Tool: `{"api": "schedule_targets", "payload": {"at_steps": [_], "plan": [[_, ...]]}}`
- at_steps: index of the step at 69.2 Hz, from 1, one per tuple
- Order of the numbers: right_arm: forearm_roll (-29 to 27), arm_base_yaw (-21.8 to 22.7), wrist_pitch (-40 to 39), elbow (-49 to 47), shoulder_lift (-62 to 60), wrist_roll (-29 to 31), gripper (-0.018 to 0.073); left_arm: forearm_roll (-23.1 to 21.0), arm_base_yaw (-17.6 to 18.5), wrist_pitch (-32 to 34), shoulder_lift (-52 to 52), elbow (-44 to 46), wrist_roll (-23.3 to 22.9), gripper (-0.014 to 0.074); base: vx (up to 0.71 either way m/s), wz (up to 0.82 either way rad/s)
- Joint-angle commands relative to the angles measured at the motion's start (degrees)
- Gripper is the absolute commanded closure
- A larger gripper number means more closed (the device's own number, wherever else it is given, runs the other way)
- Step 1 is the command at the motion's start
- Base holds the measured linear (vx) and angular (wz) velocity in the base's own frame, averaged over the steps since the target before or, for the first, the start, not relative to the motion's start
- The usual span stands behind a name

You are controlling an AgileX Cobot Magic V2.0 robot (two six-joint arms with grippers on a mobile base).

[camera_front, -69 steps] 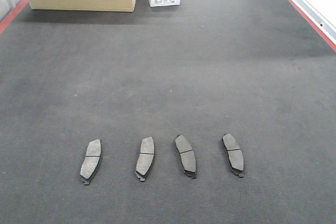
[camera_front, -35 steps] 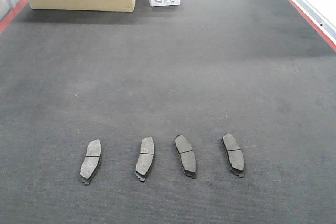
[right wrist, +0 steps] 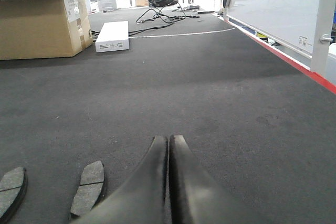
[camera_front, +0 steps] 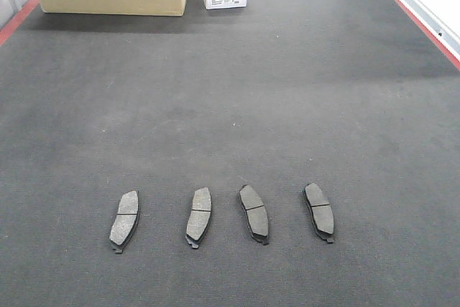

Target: Move and align brake pads A on conveyor

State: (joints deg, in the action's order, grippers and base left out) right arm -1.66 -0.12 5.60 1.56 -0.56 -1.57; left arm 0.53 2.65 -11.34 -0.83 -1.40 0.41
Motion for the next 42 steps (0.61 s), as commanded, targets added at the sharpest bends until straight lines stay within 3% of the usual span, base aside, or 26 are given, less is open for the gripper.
{"api": "schedule_targets", "payload": {"at_steps": [1,42], "plan": [[0.46,0.27,-3.70,1.24,-0.89,0.38,0.0569,-0.53,-0.07,4.38,-0.61,0.55,-0.41,0.0600,0.00,0.00],[0.46,0.27,-3.77,1.24,-0.89,0.38,0.0569,-0.53,-0.07,4.38,-0.61,0.55,-0.41,0.0600,0.00,0.00]]}}
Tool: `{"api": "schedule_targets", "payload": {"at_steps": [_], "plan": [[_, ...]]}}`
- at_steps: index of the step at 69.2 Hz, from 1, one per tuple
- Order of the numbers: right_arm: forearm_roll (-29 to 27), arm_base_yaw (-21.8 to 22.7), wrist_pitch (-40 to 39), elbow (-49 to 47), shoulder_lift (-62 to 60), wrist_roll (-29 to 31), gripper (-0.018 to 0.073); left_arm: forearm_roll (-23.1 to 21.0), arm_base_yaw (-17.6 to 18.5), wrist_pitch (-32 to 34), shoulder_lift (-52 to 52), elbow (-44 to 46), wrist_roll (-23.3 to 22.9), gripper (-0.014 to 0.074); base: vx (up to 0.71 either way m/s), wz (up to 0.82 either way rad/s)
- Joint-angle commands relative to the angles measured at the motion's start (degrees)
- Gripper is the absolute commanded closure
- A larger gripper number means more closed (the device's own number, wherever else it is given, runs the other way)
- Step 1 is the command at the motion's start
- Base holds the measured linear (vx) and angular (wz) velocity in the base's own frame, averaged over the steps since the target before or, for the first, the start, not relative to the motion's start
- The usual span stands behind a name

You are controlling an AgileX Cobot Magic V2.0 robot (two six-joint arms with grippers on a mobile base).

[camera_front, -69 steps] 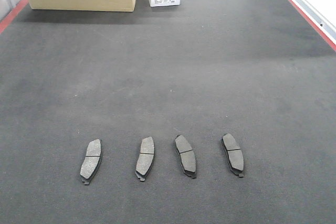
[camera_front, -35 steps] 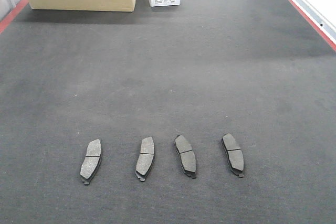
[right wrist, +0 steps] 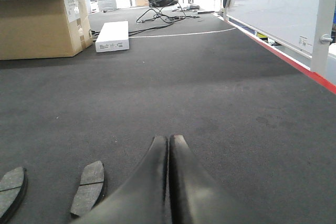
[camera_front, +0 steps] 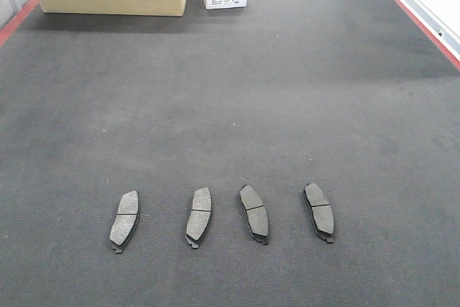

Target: Move and align brake pads A on conveyor

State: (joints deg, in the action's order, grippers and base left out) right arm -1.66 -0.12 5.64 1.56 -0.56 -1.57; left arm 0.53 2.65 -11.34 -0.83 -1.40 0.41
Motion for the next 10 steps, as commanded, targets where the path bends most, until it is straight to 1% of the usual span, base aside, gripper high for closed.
{"api": "schedule_targets", "payload": {"at_steps": [1,10], "plan": [[0.46,0.27,-3.81,1.24,-0.89,0.38,0.0569,-0.53,-0.07,4.38,-0.61,0.55,-0.41,0.0600,0.00,0.00],[0.46,0.27,-3.81,1.24,-0.89,0.38,0.0569,-0.53,-0.07,4.38,-0.61,0.55,-0.41,0.0600,0.00,0.00]]}}
